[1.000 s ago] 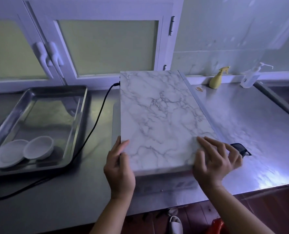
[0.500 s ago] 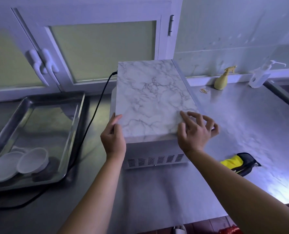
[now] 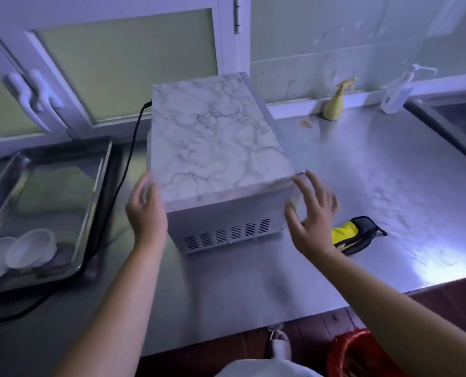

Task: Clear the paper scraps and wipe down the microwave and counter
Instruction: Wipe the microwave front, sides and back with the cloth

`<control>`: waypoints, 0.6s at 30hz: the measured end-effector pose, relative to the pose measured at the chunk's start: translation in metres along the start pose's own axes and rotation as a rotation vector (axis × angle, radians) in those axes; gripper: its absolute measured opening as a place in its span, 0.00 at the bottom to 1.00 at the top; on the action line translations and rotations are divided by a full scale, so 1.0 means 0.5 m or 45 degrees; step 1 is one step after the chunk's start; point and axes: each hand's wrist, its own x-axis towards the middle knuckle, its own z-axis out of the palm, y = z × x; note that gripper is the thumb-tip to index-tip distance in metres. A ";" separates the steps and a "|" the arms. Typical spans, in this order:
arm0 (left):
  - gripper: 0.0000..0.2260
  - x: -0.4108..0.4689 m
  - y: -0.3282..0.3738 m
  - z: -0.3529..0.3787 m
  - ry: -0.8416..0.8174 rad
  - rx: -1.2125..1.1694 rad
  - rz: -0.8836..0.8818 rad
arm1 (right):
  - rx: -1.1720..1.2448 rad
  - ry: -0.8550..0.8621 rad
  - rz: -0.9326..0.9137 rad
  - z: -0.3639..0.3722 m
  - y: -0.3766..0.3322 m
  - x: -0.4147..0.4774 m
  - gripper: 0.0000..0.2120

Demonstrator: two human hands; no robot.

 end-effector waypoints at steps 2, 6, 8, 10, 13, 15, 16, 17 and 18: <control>0.17 -0.044 -0.011 -0.011 0.198 0.081 0.177 | -0.062 -0.040 0.320 -0.043 0.095 -0.052 0.23; 0.08 -0.192 -0.039 0.004 -0.013 0.008 0.161 | -0.402 -0.426 0.871 -0.123 0.299 -0.031 0.24; 0.10 -0.251 -0.069 0.039 -0.323 0.115 -0.076 | -0.548 -0.642 0.848 -0.139 0.364 0.009 0.26; 0.10 -0.291 -0.102 0.079 -0.630 0.267 -0.369 | -0.708 -0.930 0.702 -0.132 0.410 0.047 0.29; 0.10 -0.319 -0.134 0.118 -1.029 0.524 -0.616 | -0.909 -1.313 0.555 -0.100 0.441 0.086 0.24; 0.09 -0.326 -0.146 0.136 -1.216 0.708 -0.633 | -0.949 -1.381 0.499 -0.088 0.439 0.101 0.16; 0.08 -0.329 -0.146 0.145 -1.263 0.751 -0.635 | -0.969 -1.379 0.461 -0.088 0.433 0.105 0.12; 0.08 -0.332 -0.143 0.154 -1.282 0.763 -0.627 | -0.983 -1.363 0.419 -0.093 0.425 0.108 0.09; 0.08 -0.335 -0.139 0.163 -1.286 0.761 -0.606 | -0.980 -1.342 0.381 -0.103 0.413 0.108 0.07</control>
